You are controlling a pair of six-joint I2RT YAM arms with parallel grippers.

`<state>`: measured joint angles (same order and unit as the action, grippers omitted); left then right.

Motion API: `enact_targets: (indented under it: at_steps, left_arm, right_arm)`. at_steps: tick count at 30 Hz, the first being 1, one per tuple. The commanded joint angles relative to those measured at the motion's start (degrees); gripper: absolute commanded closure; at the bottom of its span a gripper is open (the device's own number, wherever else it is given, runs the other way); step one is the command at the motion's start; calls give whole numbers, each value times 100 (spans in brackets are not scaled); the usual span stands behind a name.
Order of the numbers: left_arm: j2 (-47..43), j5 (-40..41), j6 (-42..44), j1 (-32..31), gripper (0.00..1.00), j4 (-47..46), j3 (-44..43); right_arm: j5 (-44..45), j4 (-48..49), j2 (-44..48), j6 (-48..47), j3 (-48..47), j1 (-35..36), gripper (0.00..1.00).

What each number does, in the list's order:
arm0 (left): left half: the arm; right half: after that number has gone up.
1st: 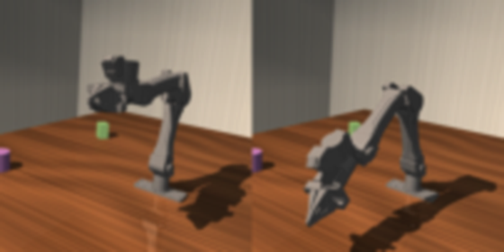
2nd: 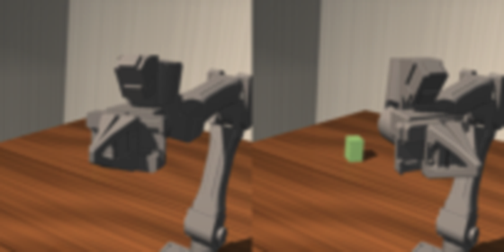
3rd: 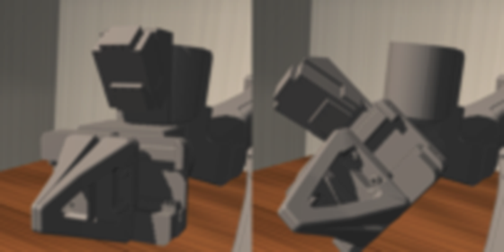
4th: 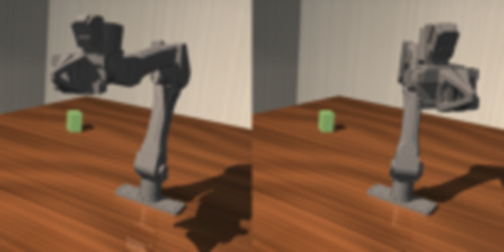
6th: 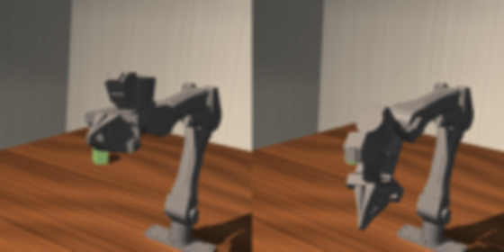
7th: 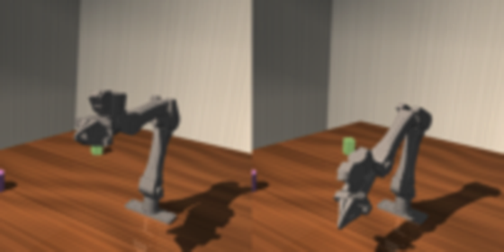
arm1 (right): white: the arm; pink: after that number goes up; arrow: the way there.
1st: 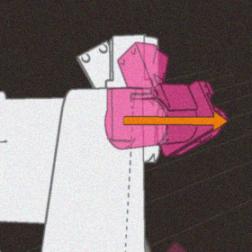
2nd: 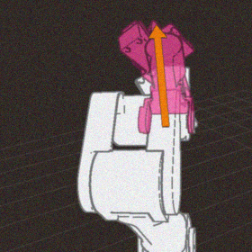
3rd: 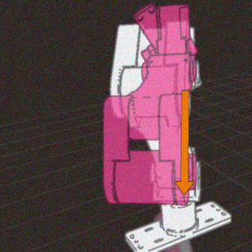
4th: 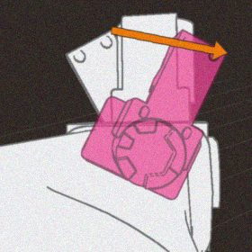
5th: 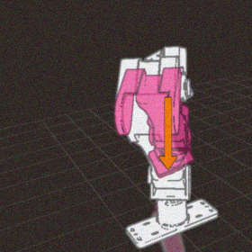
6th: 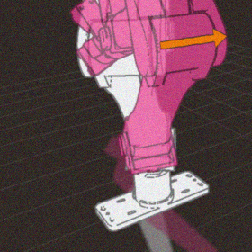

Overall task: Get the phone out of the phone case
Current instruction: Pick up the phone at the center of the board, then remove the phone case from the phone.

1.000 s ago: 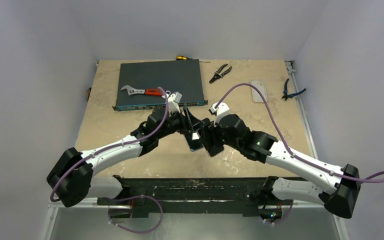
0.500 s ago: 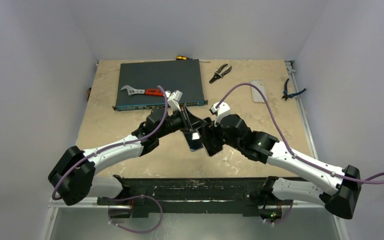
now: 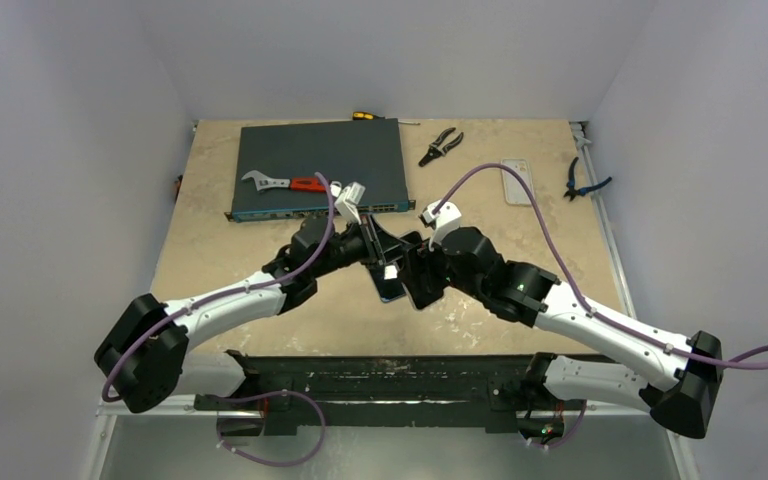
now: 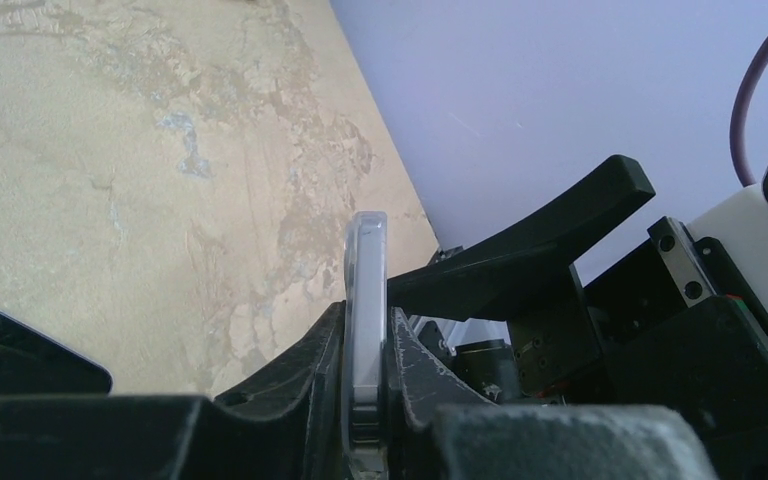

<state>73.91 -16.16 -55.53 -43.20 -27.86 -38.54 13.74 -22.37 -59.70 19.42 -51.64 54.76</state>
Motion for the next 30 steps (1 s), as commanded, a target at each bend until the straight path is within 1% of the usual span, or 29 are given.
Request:
enact_targets:
  at_steps: [1,2,6,8,9,11,12,13,14,17,19,20,21,22,23,26,30]
  left_arm:
    - [-156,-87,-55,-15,98,-345,56]
    - [-167,-63,-70,-14,100,-364,57]
    - [-306,106,-192,-18,100,-670,175]
    - [-590,512,-299,-10,100,-794,317]
    - [-788,796,-320,1,100,-801,393]
    - [-1187,1468,-308,68,100,-733,468]
    - [-1376,1710,-320,148,100,-686,455]
    - [-1521,1906,-354,281,100,-618,391]
    - [-1655,1955,-405,430,100,-576,325]
    - [-1963,1935,-676,955,100,-511,147]
    - [-2148,2031,-719,1124,100,-479,53]
    - [-2244,2123,-689,1144,100,-491,15]
    - [-2354,2198,-667,1147,100,-559,11]
    - [-2415,2227,-715,1152,100,-687,35]
    - [-2462,2240,-785,1152,100,-898,87]
    - [-2536,2223,-1154,1147,100,-1608,348]
    - [-2533,2259,-1722,1147,100,-2445,584]
  right_arm:
    - [-20,436,213,-13,-330,23,100]
    - [-32,443,219,-17,-330,25,100]
    - [-67,418,240,113,-303,19,99]
    - [-306,428,255,363,-320,9,60]
    - [-389,456,265,432,-327,1,45]
    - [-596,547,317,645,-359,-79,25]
    - [-729,594,345,748,-374,-151,17]
    - [-894,672,379,894,-389,-244,12]
    - [-1045,765,425,1002,-391,-328,10]
    - [-1643,1133,618,1283,-349,-661,8]
    - [-1703,1431,816,1406,-262,-724,8]
    - [-1780,1711,974,1423,-101,-723,9]
    - [-1903,2362,1173,1450,125,-721,9]
    - [-2018,2888,1368,1577,414,-728,9]
    - [-2093,3167,1495,1704,600,-730,9]
    - [-2281,3156,1429,1844,490,-808,9]
    - [-2752,4338,1363,2358,889,-877,11]
